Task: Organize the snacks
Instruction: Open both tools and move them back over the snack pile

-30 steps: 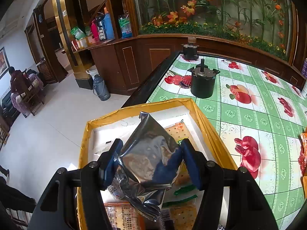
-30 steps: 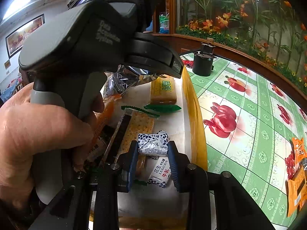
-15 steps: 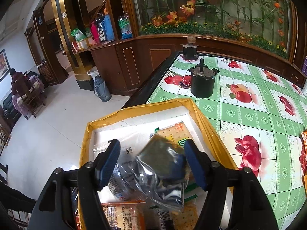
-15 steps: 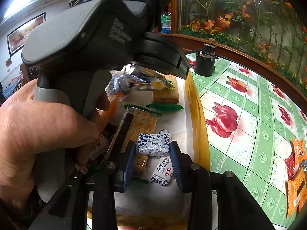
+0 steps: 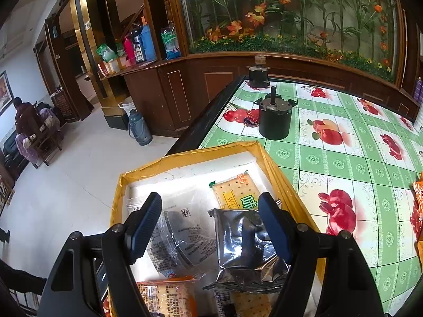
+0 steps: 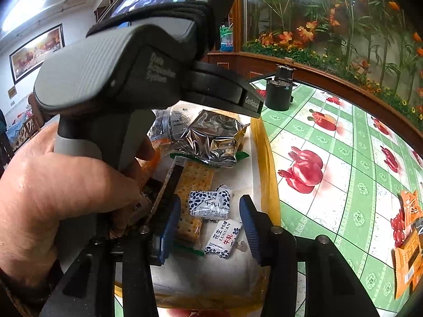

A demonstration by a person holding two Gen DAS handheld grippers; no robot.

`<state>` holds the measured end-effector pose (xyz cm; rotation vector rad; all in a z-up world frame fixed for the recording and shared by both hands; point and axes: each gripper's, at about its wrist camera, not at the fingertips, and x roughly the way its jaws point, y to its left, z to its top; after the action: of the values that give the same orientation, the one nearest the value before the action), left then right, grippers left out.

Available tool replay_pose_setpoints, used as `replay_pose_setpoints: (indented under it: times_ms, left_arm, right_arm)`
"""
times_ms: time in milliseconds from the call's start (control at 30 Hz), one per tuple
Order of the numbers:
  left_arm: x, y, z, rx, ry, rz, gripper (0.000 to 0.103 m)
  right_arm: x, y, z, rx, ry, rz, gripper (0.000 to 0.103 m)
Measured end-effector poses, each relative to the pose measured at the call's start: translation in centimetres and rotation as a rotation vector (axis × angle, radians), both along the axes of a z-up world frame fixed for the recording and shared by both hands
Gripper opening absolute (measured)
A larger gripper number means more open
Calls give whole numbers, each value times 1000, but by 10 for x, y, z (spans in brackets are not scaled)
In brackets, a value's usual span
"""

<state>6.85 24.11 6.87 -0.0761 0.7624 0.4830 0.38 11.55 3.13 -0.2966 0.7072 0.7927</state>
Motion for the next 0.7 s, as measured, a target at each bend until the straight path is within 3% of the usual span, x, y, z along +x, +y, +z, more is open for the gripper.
replay_pose_setpoints:
  times_ms: [433, 700]
  left_arm:
    - [1, -6, 7, 6, -26, -2, 75]
    - [-4, -15, 18, 11, -90, -27, 75]
  right_arm:
    - [0, -4, 6, 22, -4, -7, 50]
    - [13, -35, 27, 108, 10, -73, 50]
